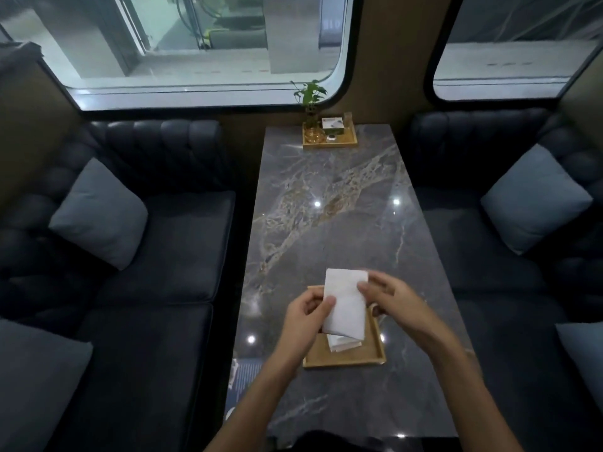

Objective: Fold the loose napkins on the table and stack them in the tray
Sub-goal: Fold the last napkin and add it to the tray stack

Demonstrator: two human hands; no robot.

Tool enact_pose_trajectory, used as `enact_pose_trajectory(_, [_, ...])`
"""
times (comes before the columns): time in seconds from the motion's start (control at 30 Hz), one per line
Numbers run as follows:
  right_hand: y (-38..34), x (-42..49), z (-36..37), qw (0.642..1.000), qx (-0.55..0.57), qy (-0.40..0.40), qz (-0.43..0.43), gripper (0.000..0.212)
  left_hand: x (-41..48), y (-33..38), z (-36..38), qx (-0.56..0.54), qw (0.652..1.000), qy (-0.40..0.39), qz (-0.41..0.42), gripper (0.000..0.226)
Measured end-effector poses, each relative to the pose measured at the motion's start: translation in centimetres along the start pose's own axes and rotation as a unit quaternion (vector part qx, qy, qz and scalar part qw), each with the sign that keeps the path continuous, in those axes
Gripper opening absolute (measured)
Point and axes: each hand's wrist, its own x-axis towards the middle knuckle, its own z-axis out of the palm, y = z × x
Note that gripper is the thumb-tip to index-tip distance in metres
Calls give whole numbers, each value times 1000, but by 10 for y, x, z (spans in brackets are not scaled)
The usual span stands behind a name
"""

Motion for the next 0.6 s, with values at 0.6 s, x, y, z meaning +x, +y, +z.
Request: enact_pose_trajectory(0.6, [215, 95, -3, 972, 0, 59, 228, 25, 89, -164, 46, 145, 954, 148, -216, 11])
